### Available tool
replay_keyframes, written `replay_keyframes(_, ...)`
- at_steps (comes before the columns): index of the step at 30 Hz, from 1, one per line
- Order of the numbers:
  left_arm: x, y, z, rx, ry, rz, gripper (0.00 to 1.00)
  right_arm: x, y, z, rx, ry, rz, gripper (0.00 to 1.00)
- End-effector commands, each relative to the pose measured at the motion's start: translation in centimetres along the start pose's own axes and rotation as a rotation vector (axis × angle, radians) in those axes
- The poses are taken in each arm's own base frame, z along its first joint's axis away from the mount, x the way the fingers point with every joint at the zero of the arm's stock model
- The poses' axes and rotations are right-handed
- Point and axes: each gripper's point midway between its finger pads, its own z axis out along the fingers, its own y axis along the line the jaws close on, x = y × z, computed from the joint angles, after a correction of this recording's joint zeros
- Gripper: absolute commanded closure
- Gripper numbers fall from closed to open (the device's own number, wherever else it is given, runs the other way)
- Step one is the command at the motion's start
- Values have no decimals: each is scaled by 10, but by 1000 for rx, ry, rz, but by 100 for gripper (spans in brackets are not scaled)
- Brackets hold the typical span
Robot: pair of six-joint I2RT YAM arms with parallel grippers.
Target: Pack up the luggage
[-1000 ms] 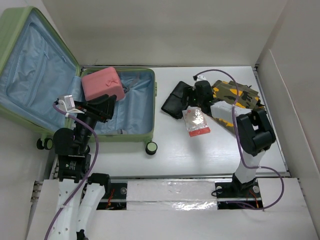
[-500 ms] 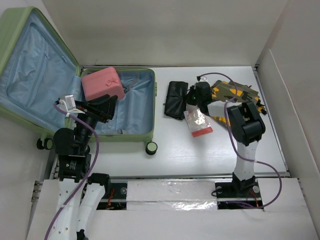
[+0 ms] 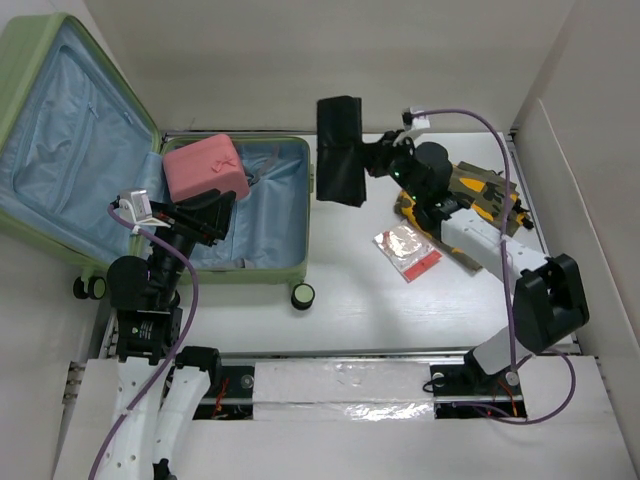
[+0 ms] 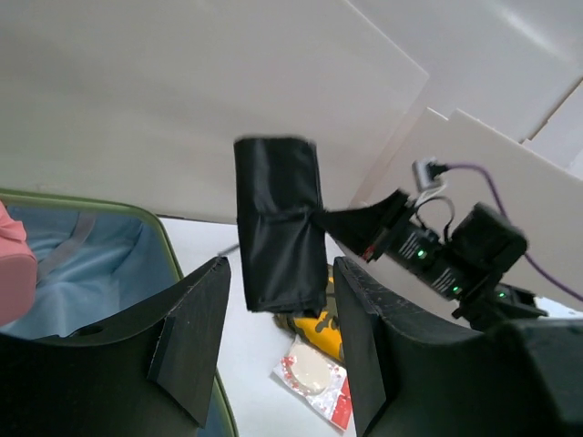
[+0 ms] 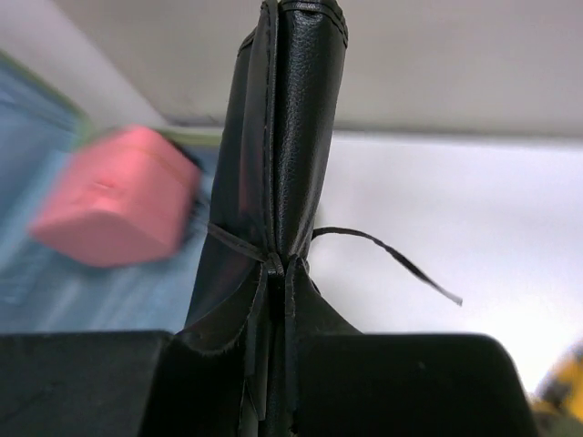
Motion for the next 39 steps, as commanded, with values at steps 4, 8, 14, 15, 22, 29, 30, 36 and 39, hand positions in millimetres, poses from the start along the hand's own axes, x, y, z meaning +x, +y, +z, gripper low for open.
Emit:
replay_keyframes(4,-8,-10,1,48,-34,15,54,11,125,19,-332,39,3,94)
replay_keyframes(8,-9,-10,0,42,-35,19,54,33,162,28,-443,125,47,17)
replay_keyframes(14,-11,-13,-1,52,-38,25,53,28,51,-2,-126,88,-58,19)
replay_keyframes(15,-11,-13,-1,55,-38,24,53,43,15,-21,-30,123,-74,49)
replay_keyframes(22,-8,-17,-2,81,-27,16,53,132,-122,-105,438,364,-114,72)
replay_keyframes(29,-7,-17,-1,82,-26,15,53,176,-144,-115,502,555,-88,24)
replay_keyframes(30,-8,-17,-1,83,-28,18,53,185,-146,-117,509,596,-79,23)
replay_keyframes(36,-12,-20,-4,86,-40,23,53,241,-128,-115,481,787,-102,23)
replay_keyframes(39,-13,-20,-5,81,-41,27,53,260,-120,-118,499,835,-145,25)
